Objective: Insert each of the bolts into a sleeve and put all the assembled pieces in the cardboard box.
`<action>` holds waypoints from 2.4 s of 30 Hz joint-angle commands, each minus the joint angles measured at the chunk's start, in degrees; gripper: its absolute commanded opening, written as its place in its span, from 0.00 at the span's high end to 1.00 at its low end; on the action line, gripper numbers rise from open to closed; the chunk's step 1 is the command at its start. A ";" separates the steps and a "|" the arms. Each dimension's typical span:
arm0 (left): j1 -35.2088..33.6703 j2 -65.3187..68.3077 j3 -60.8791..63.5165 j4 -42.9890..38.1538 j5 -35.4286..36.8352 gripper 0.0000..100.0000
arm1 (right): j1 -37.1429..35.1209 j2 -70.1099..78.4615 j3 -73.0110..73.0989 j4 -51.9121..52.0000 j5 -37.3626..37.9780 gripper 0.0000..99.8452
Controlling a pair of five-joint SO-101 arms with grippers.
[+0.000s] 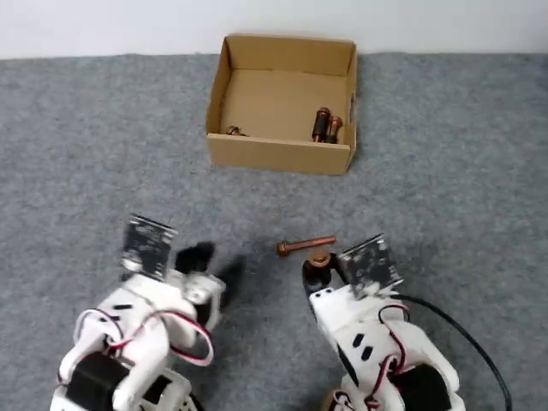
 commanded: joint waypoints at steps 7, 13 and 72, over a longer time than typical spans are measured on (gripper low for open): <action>-30.15 0.09 14.81 -11.34 -10.73 1.00 | 4.35 29.49 -22.33 -4.79 -12.22 0.99; -33.49 0.09 28.62 -25.76 -11.34 1.00 | 6.20 52.62 -36.48 -16.75 -12.13 0.99; -47.30 0.09 34.42 -31.30 -11.78 0.99 | -3.30 149.67 -148.13 26.07 -8.88 0.99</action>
